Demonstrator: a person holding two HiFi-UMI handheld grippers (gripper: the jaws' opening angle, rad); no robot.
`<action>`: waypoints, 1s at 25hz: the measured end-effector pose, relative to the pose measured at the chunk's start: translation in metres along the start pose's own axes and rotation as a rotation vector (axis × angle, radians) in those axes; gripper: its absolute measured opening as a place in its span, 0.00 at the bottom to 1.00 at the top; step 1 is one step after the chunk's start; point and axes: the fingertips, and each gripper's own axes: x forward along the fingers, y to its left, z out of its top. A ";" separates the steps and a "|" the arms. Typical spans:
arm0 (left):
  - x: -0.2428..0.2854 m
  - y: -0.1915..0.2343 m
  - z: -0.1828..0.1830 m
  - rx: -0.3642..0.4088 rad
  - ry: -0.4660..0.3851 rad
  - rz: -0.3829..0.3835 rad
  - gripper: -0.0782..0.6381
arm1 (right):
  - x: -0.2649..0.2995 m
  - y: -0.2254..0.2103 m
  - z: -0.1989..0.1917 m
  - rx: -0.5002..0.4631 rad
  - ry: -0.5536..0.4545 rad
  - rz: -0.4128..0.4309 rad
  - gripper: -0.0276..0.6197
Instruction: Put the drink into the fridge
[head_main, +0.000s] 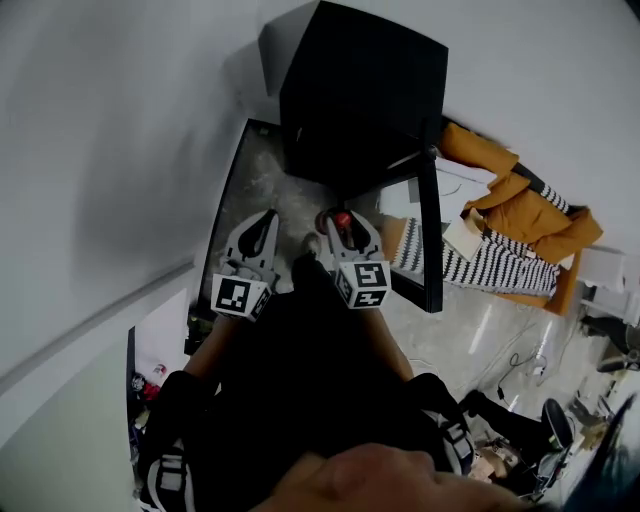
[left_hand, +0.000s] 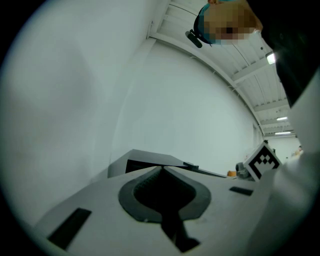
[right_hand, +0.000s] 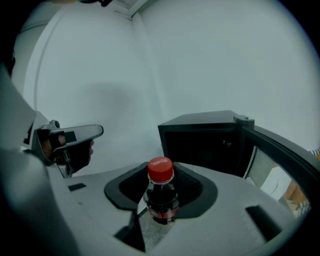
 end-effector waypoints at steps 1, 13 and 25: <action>0.009 -0.003 0.002 -0.001 -0.001 0.007 0.12 | 0.004 -0.008 0.002 -0.006 0.005 0.003 0.26; 0.066 -0.017 0.005 0.017 -0.005 0.074 0.12 | 0.050 -0.072 0.006 -0.046 0.043 0.023 0.26; 0.092 -0.007 -0.003 0.025 -0.011 0.029 0.12 | 0.095 -0.084 -0.003 -0.059 0.092 0.013 0.26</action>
